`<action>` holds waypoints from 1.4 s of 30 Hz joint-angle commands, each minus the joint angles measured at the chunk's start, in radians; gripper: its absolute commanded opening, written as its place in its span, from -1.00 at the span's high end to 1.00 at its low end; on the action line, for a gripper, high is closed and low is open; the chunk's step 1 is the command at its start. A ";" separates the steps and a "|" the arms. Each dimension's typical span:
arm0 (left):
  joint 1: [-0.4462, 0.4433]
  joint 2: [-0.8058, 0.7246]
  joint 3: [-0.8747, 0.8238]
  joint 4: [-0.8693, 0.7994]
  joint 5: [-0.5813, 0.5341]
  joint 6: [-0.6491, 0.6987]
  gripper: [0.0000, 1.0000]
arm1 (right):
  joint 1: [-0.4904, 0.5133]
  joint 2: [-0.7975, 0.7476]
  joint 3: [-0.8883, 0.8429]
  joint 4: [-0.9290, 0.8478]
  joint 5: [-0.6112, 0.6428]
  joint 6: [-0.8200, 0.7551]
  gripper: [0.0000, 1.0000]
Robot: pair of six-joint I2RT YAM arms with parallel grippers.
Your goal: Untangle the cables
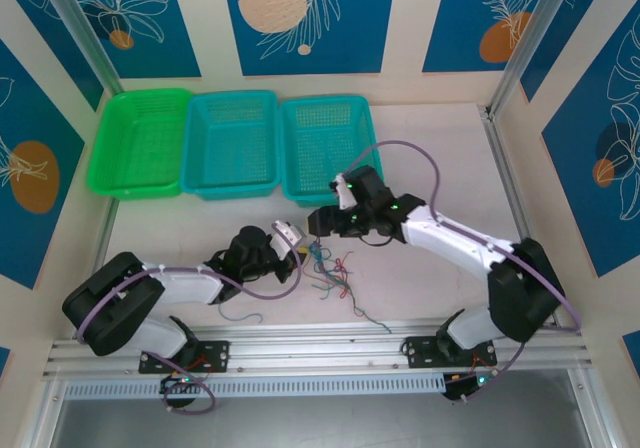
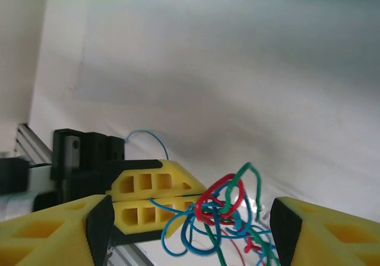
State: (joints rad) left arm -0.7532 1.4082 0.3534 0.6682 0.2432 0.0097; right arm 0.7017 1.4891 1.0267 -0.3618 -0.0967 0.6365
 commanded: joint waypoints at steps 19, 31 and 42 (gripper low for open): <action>-0.005 -0.125 -0.058 -0.036 -0.189 0.013 1.00 | -0.063 -0.047 -0.033 -0.135 0.312 0.119 1.00; 0.043 -0.447 -0.134 -0.271 -0.433 -0.073 1.00 | -0.524 -0.431 -0.229 -0.237 0.487 0.128 1.00; 0.133 -0.665 0.043 -0.565 -0.366 -0.245 1.00 | -0.797 -0.474 -0.229 -0.189 0.256 0.111 1.00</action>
State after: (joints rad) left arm -0.6281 0.7788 0.2932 0.1642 -0.2024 -0.1806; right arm -0.1059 1.0241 0.8043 -0.5846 0.2783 0.7586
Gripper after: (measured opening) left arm 0.046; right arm 0.061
